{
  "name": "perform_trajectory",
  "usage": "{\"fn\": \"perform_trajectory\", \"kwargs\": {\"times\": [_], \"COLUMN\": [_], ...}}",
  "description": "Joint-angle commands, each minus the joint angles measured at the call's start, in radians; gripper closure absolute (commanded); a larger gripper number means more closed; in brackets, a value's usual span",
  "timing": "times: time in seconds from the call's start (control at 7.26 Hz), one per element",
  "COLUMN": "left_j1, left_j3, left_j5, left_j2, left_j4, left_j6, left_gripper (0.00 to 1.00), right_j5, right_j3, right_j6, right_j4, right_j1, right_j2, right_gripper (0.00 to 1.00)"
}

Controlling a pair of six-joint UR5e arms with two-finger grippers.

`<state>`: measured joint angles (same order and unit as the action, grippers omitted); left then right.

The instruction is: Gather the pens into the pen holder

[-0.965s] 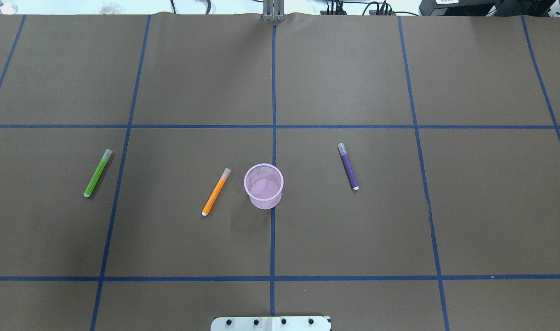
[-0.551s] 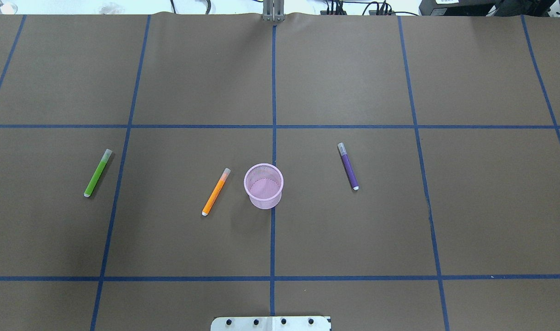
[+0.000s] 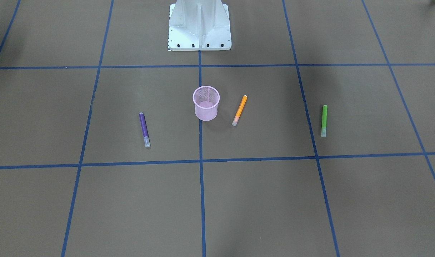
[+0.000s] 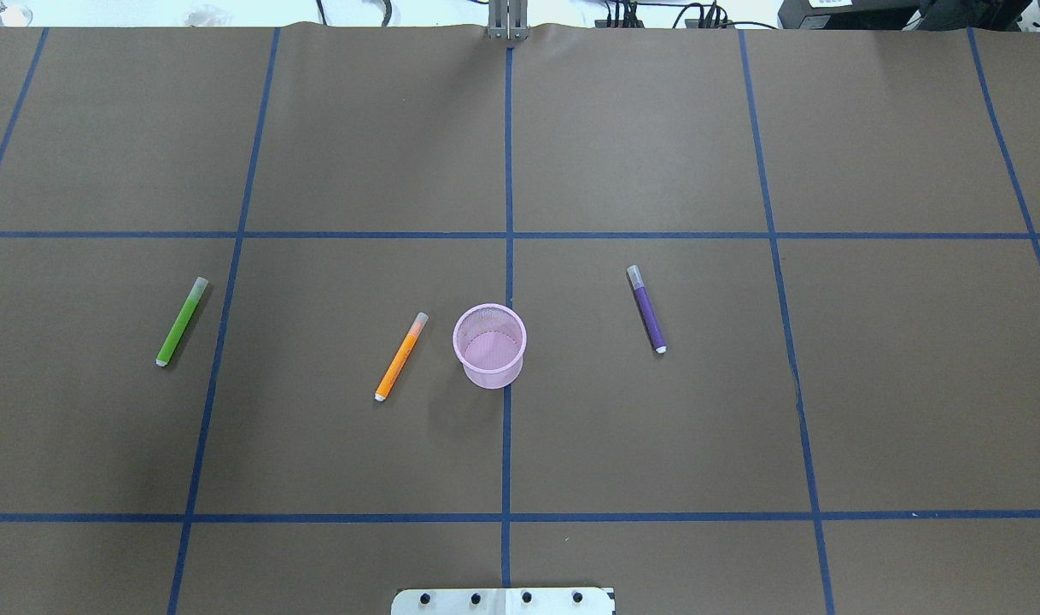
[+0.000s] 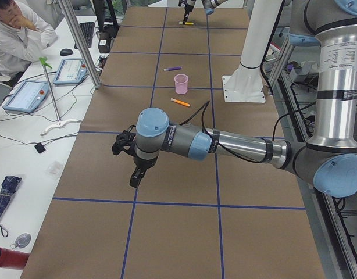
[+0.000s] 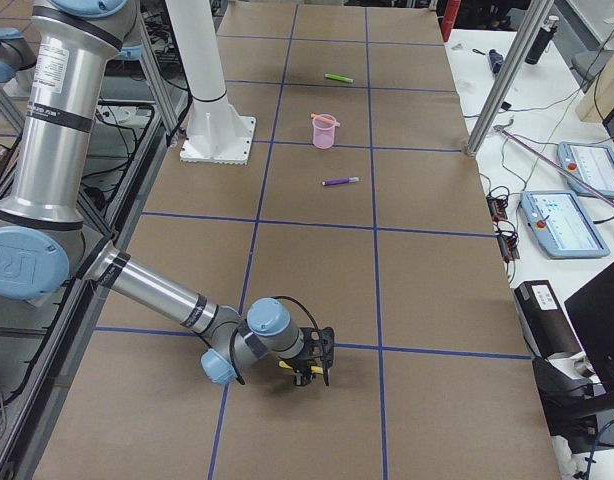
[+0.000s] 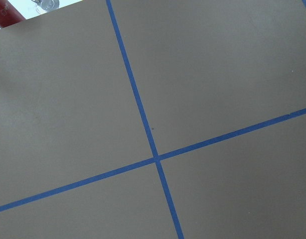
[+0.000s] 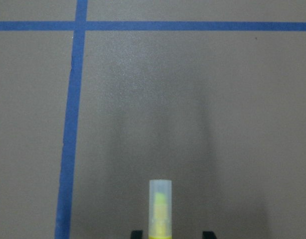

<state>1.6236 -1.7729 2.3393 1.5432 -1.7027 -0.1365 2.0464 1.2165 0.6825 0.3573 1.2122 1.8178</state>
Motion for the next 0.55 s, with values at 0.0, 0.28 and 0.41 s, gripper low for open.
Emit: {"fn": "perform_trajectory", "kwargs": {"times": [0.0,0.28,0.41], "left_j1": [-0.001,0.001,0.001], "left_j3": [0.000,-0.003,-0.005], "left_j5": [0.000,0.000,0.011], "left_j2": [0.000,0.000,0.000], "left_j4": [0.000,0.000,0.000], "left_j6": [0.000,0.000,0.000], "left_gripper": [0.00,0.00,0.00], "right_j5": [0.001,0.012,0.012], "right_j3": [0.001,0.032,0.096], "right_j6": [-0.003,-0.015,-0.015], "right_j4": [0.000,-0.027,-0.037], "right_j1": [-0.005,-0.003,-0.003], "right_j2": [0.000,-0.008,-0.017], "right_gripper": [1.00,1.00,1.00]}}
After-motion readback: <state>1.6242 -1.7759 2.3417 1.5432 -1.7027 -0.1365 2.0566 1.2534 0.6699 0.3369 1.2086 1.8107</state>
